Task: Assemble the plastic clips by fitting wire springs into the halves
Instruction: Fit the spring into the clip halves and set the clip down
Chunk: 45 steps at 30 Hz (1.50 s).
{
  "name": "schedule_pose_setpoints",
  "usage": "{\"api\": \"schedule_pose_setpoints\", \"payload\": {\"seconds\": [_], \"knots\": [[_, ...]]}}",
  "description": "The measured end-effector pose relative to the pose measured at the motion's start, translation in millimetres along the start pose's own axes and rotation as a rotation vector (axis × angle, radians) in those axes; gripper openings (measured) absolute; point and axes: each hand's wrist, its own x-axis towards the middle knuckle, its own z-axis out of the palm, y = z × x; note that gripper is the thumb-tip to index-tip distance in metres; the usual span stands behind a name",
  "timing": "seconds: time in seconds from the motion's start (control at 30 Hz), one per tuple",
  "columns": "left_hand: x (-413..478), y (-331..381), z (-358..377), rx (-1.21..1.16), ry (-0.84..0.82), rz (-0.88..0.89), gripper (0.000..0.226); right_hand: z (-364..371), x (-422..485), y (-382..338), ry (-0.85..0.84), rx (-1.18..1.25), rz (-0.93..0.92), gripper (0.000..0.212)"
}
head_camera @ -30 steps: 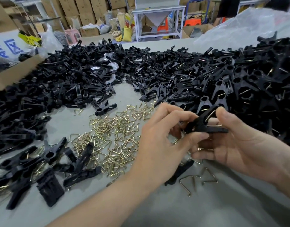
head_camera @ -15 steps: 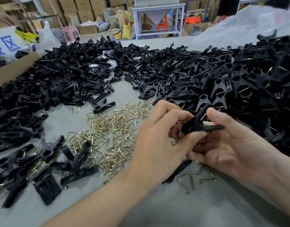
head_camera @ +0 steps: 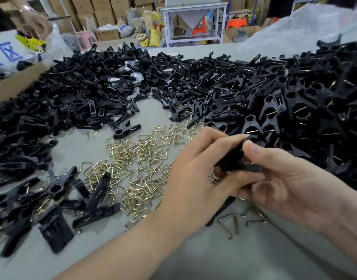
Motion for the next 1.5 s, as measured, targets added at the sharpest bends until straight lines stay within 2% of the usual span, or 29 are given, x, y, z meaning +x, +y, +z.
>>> {"api": "schedule_pose_setpoints", "payload": {"seconds": [0.07,0.2,0.33,0.43,0.53,0.6,0.67,0.73,1.0,1.33,1.5], "knots": [[0.3,-1.2,0.0,-0.007,-0.015,0.012,0.041,-0.8,-1.5,-1.5,-0.013,-0.02,-0.004,0.058],[0.1,-3.8,0.7,-0.009,-0.013,0.012,0.04,2.5,-2.0,-2.8,-0.004,-0.069,-0.014,0.043],[0.7,-2.3,1.7,-0.002,-0.006,-0.019,0.037,1.4,-1.4,0.1,0.018,0.008,0.018,0.068],[1.7,-0.2,-0.4,-0.025,-0.024,-0.04,0.04,1.0,-1.6,0.3,0.004,0.101,0.021,0.064],[1.9,1.4,-2.9,-0.065,-0.092,-0.076,0.06,0.2,0.0,-1.3,-0.025,0.019,-0.041,0.056],[0.4,3.4,-0.7,-0.108,-0.132,-0.146,0.067,2.6,2.2,0.5,0.028,-0.086,-0.095,0.05],[-1.2,5.3,2.7,-0.188,-0.148,-0.207,0.057,4.1,3.4,4.6,0.089,-0.127,-0.145,0.026],[-1.2,5.6,3.6,-0.264,-0.161,-0.24,0.05,6.6,3.6,6.2,0.078,-0.114,-0.159,0.01],[-0.5,0.3,1.4,-0.303,-0.227,-0.235,0.055,4.7,6.6,5.3,0.081,-0.083,-0.127,0.024],[-3.4,6.4,7.6,-0.255,-0.153,-0.207,0.056,14.4,3.1,8.0,0.118,-0.087,-0.166,0.012],[-4.2,8.6,7.9,-0.283,-0.137,-0.231,0.052,18.4,1.2,9.6,0.162,-0.088,-0.197,0.021]]}}
